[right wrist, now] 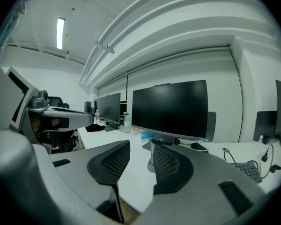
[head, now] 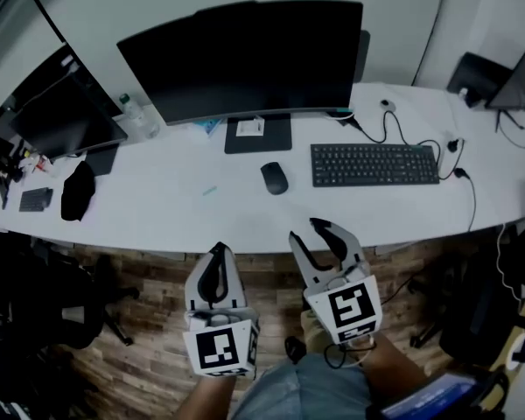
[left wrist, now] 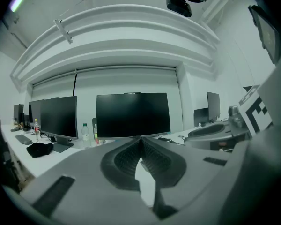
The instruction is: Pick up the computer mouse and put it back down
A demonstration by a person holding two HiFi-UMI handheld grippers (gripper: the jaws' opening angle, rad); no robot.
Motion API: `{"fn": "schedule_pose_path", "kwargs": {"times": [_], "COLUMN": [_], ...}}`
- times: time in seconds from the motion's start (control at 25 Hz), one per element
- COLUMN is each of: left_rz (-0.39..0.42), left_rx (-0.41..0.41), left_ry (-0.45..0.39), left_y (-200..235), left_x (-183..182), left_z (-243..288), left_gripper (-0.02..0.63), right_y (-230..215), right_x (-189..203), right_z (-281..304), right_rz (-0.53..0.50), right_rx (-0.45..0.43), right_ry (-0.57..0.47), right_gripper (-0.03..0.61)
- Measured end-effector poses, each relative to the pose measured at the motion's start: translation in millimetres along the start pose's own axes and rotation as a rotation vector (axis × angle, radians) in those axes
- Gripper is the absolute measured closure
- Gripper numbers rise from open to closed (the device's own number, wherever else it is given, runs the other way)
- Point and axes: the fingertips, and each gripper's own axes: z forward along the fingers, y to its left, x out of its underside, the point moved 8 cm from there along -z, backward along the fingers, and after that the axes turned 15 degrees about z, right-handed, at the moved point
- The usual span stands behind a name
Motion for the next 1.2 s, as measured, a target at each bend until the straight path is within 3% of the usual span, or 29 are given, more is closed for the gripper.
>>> {"fn": "schedule_pose_path", "kwargs": {"times": [0.36, 0.72, 1.2], "left_rz": [0.034, 0.083, 0.07], "left_rx": [0.0, -0.049, -0.101], "left_ry": [-0.012, -0.074, -0.079], "left_y": [-6, -6, 16], "left_x": [-30, -63, -59], "left_z": [76, 118, 134], "left_gripper": [0.609, 0.609, 0.609], "right_y": [-54, -84, -86], "right_x": [-31, -68, -85], "right_z": [48, 82, 122], "right_rz": [0.012, -0.006, -0.042], "right_rx": [-0.011, -0.053, -0.09], "right_ry": [-0.017, -0.074, -0.088], "right_gripper": [0.428, 0.428, 0.426]}}
